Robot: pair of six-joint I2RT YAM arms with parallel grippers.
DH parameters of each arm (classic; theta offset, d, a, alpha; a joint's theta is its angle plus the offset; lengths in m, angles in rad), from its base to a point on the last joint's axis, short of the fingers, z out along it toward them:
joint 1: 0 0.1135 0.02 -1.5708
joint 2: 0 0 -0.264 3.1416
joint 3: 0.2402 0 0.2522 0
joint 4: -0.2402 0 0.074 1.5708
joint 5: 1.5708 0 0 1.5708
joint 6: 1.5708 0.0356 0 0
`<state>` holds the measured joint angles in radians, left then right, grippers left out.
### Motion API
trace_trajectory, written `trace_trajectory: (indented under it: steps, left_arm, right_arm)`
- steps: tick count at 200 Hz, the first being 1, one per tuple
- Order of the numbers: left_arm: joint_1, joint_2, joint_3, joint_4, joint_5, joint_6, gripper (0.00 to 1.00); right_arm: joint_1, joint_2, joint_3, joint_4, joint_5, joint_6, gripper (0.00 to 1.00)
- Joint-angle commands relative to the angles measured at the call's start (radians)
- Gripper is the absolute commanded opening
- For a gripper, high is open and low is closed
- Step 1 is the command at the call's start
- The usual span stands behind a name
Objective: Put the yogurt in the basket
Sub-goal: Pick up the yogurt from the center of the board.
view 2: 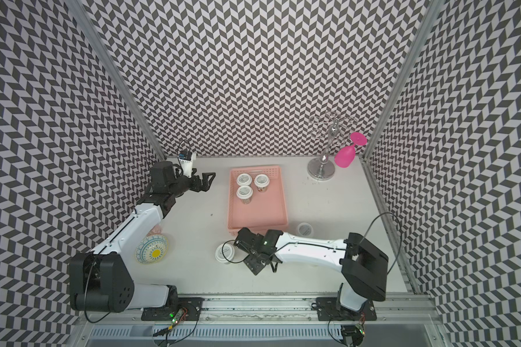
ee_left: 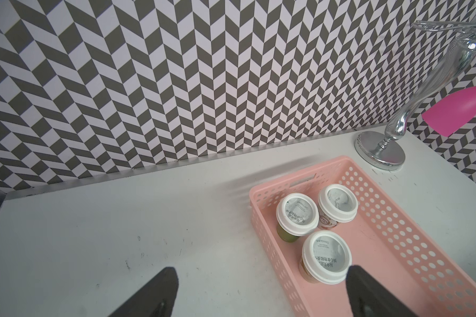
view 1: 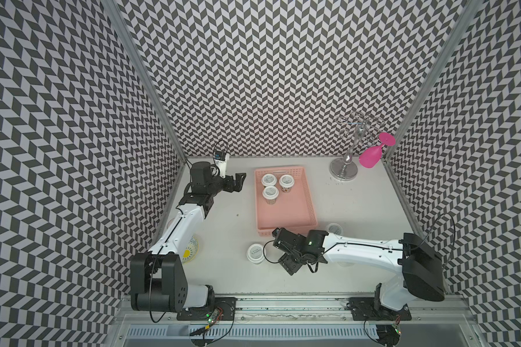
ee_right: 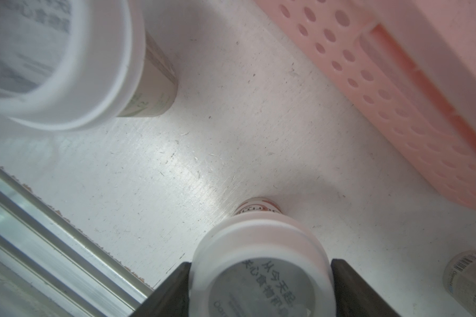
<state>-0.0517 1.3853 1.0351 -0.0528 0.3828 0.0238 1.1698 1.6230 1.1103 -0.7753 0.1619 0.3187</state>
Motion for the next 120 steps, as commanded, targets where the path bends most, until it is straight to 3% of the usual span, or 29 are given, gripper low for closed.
trace_trajectory:
  steps: [1, 120]
  left_arm:
    - [0.004, -0.005, -0.012, 0.028, 0.001, -0.003, 0.99]
    - [0.004, -0.013, -0.026, 0.042, 0.017, -0.007, 0.99]
  right_arm:
    - [0.008, -0.003, 0.023, -0.013, 0.018, 0.002, 0.78]
    - [0.007, -0.058, 0.136, -0.107, 0.005, 0.010, 0.78]
